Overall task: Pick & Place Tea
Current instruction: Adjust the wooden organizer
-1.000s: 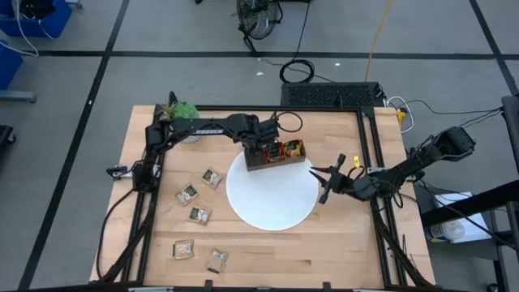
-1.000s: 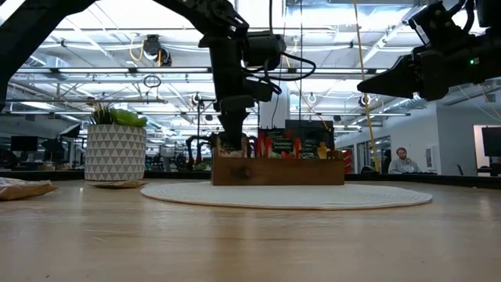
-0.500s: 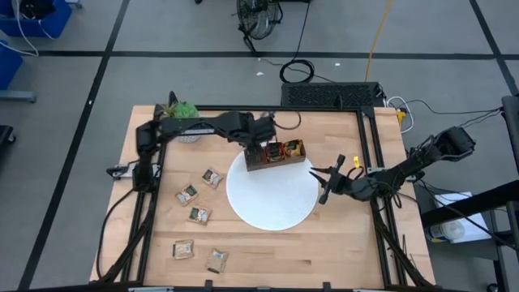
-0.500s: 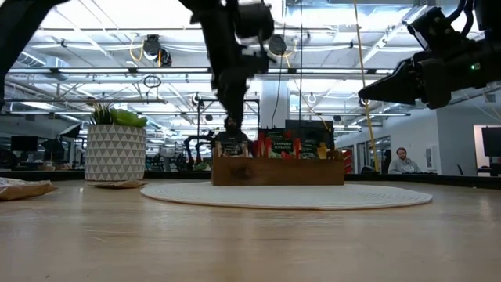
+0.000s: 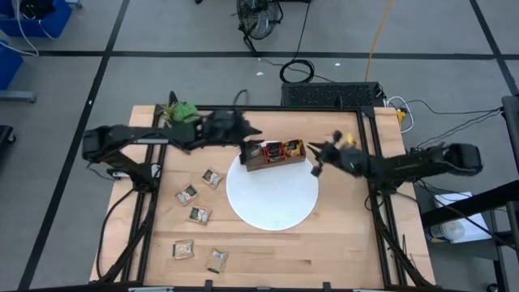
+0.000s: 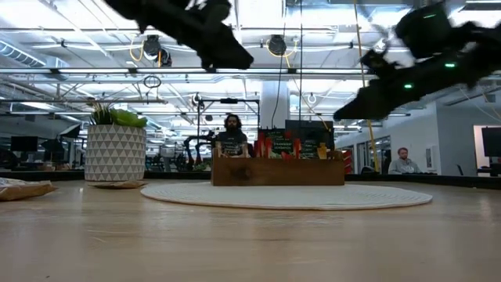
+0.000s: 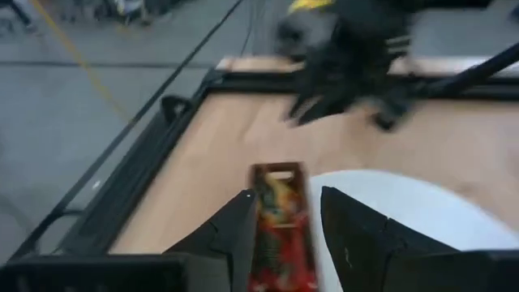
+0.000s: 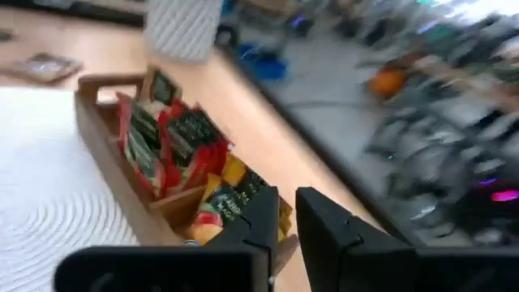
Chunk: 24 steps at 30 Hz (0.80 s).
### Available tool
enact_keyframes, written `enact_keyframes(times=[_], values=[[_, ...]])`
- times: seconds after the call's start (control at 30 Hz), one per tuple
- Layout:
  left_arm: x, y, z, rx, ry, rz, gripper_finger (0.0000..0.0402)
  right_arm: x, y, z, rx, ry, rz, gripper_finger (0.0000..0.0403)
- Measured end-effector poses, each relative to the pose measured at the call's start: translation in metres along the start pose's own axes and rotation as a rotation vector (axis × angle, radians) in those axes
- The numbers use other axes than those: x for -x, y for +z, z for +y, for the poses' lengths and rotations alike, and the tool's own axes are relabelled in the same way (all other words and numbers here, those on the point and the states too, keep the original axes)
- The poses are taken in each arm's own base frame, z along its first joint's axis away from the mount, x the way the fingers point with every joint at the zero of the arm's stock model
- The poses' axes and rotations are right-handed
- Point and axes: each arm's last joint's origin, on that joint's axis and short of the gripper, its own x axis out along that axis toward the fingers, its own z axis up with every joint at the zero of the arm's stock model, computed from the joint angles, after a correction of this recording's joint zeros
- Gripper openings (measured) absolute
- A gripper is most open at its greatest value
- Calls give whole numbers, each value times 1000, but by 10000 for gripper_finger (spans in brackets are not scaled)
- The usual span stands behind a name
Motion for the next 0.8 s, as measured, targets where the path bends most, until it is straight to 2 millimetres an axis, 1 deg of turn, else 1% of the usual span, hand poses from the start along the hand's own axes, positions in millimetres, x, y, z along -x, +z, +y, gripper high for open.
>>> enact_keyframes(times=[0.07,0.13,0.2,0.27,0.33,0.4,0.47,0.53,0.63,0.73,0.8], values=[[8,-11,-7,17,-27,-59,138,-19,12,-21,-15,47,70,11],[16,-22,-15,8,-57,-99,136,-37,24,-44,-19,75,150,4],[24,-26,-21,-20,-72,-167,136,-54,29,-68,-25,62,236,3],[28,-33,-27,-54,-87,-178,136,-71,24,-87,-49,80,308,1],[29,-40,-30,-81,-96,-167,136,-87,14,-97,-131,168,334,1],[29,-43,-32,-92,-101,-160,136,-103,3,-96,-196,273,361,0],[30,-44,-33,-97,-102,-164,136,-112,-6,-90,-203,316,400,0],[30,-45,-34,-97,-106,-155,136,-121,-11,-85,-185,336,416,0],[30,-47,-34,-102,-108,-146,136,-127,-15,-80,-188,357,425,0],[29,-48,-34,-106,-110,-126,136,-128,-19,-74,-217,374,460,0],[29,-50,-34,-111,-111,-110,136,-127,-19,-68,-242,420,477,0]])
